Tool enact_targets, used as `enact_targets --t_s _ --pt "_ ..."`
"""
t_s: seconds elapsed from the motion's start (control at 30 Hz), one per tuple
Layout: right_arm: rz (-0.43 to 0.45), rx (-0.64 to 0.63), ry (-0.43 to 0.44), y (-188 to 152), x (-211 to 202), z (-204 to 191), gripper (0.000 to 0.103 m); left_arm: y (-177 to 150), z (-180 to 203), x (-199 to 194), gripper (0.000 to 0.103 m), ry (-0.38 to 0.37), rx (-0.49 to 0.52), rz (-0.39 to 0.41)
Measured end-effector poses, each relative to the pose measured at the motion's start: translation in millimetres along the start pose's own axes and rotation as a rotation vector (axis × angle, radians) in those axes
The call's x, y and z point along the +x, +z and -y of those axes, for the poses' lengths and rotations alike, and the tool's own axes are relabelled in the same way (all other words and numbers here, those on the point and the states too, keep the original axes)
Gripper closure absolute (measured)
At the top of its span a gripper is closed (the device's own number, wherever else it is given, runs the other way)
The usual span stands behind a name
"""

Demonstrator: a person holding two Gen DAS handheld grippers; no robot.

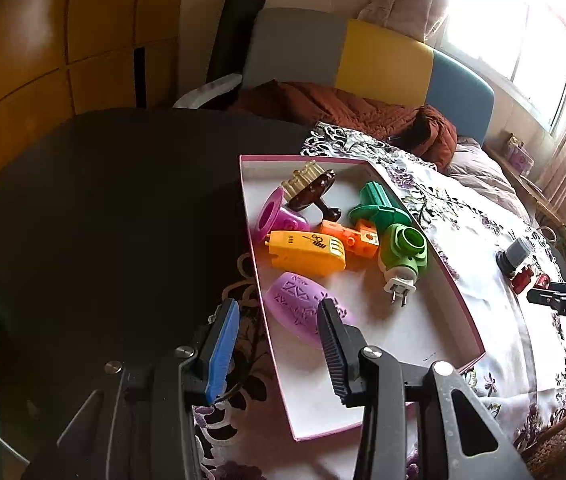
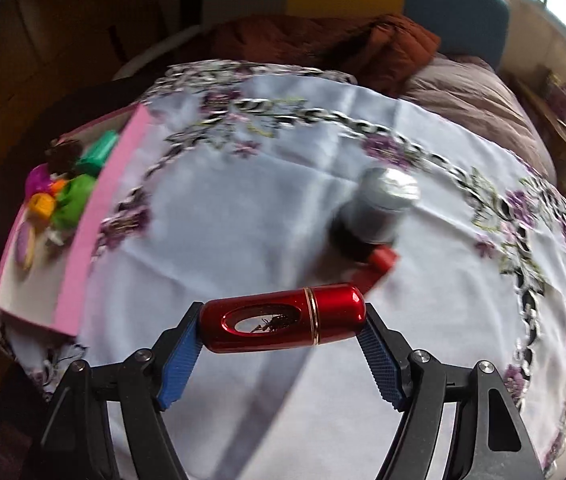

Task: Organize rigid objects
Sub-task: 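Carry the red cylinder with the right gripper over the tray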

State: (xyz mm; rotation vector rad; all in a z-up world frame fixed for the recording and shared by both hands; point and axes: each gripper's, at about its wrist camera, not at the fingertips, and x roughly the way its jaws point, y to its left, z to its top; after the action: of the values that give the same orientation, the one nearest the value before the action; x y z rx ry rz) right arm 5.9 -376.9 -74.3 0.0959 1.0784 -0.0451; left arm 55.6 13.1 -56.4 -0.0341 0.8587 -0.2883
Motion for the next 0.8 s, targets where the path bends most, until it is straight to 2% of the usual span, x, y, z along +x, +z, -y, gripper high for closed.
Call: enact_targets --t_s 0.3,0.47,0.57,0.8 --pt "0.102 -0.179 0.131 17 -14 -104 0.028 -2 -5 -7 0.062 0.020 -0.010 0.012" --pt "0.119 -0.314 0.200 22 -9 -167 0.028 -3 -7 -12 0.062 0.035 -0.002 0.022" --pt "0.113 -0.371 0.217 22 -1 -193 0.028 -4 -8 -14 0.062 0.039 -0.001 0.022" --pt "0.097 -0.470 0.194 31 25 -236 0.028 -4 -9 -12 0.062 0.035 -0.005 0.014"
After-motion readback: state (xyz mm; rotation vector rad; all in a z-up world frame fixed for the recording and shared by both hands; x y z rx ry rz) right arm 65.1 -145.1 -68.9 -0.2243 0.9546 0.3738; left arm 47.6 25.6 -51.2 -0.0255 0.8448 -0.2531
